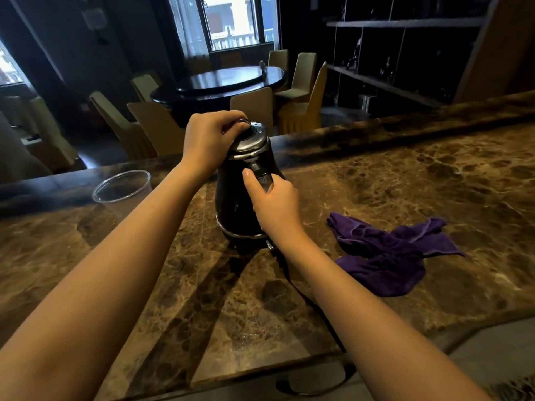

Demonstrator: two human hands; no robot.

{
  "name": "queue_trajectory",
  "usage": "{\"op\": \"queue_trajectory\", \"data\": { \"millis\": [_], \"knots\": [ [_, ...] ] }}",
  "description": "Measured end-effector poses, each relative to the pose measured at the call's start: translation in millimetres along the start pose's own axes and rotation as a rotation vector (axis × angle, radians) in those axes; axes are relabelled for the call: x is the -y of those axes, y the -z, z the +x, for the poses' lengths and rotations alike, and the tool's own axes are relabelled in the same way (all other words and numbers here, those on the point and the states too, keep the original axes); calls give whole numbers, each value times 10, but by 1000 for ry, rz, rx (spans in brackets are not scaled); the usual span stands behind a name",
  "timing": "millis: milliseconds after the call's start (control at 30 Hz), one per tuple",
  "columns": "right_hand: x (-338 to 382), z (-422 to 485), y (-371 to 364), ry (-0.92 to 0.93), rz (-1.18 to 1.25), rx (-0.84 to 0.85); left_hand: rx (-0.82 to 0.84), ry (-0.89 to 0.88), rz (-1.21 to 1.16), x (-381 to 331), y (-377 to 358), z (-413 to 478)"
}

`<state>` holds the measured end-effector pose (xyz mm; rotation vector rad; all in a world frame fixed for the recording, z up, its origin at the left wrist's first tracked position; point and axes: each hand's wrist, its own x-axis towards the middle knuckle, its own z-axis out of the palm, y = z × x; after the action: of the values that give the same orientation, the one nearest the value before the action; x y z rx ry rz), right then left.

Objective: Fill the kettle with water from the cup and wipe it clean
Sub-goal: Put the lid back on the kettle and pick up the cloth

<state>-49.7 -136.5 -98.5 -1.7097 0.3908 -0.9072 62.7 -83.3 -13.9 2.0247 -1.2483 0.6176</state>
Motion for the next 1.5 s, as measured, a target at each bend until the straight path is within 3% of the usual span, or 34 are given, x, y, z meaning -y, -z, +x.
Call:
{"op": "queue_trajectory", "data": {
  "millis": [533, 700, 800, 900, 1000, 1067, 1133, 1233, 1333, 1400, 1500],
  "knots": [
    [-1, -19, 6, 19, 29, 9, 57, -29, 36, 43, -10, 13],
    [1, -37, -22, 12, -5, 8, 151, -3, 8, 75, 27, 98],
    [31, -40, -34, -19, 11, 53, 233, 13, 6, 61, 46, 135],
    [74, -41, -3, -106, 16, 201, 304, 16, 79, -14, 45, 92],
    [68, -75, 168, -100, -98, 302, 81, 66, -56, -161, 68, -179],
    [46, -125, 397, 5, -200, 288, -132, 155, -185, -263, 52, -467],
    [-4, -157, 695, 126, -432, 253, -234, 233, -236, -344, -21, -747],
    [-102, -144, 1168, 67, -800, 194, -189, 345, -278, -414, -168, -1001],
    [-196, -157, 1547, -178, -1093, 225, -53, 468, -395, -431, -259, -1084],
    [-235, -213, 1637, -286, -1119, 346, 7, 505, -456, -433, -284, -1101],
    [-327, -308, 1579, -270, -1175, 443, 58, 559, -628, -476, -285, -1118]
  ]
}}
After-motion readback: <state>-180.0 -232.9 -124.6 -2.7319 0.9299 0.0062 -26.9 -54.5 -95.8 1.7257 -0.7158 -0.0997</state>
